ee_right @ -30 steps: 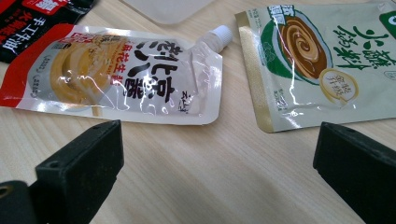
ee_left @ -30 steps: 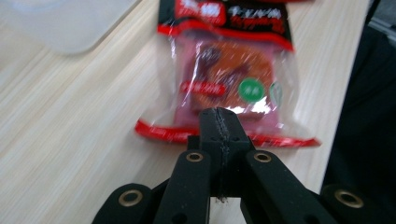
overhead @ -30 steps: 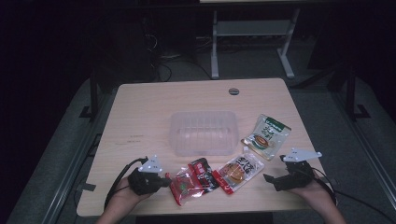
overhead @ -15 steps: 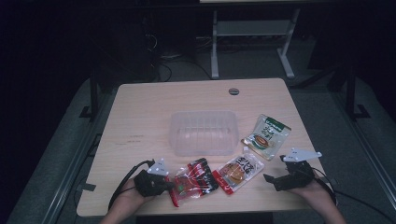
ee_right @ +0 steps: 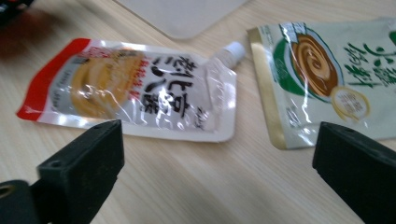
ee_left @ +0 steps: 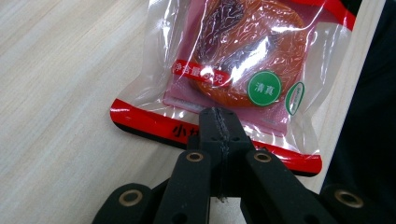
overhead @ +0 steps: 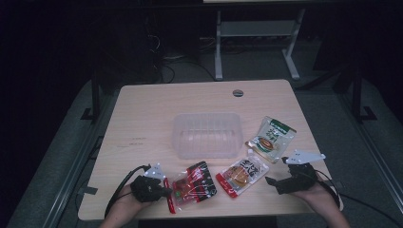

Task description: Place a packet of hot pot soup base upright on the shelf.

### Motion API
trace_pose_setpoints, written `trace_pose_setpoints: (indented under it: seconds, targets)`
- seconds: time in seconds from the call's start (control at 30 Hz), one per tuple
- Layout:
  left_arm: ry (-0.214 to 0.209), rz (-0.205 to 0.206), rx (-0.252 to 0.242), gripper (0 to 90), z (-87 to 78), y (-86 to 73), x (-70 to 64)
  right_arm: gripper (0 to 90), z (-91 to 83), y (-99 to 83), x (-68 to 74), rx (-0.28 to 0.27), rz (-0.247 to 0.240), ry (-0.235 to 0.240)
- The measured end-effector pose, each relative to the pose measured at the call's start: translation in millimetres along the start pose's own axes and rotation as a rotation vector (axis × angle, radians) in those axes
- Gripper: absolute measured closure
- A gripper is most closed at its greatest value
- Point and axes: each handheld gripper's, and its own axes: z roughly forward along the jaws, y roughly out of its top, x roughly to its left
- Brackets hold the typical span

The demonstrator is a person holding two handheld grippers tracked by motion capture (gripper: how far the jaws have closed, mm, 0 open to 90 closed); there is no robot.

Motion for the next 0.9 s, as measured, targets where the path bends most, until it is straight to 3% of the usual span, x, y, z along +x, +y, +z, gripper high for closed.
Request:
trace_pose_setpoints:
  seconds: [0.07,0.3,0.37,0.9]
  targets:
    - [0.002,-0.005,-0.007,89.9,0.3,-0.5,-0.6,5.4,0.4,2.0,2.0,-0.003,-0.008,0.003]
    - [0.011,0.021,0.014,89.8,-0.3,0.6,-1.8,13.0,6.1,18.8,15.4,-0.021,0.001,0.087]
    - [0.005,0.011,0.007,89.8,0.9,1.2,-2.2,13.6,10.0,25.4,20.9,-0.034,0.005,0.114]
    - [-0.004,0.014,0.004,89.8,4.2,5.0,-3.9,14.7,37.8,49.8,53.9,0.004,-0.067,0.224]
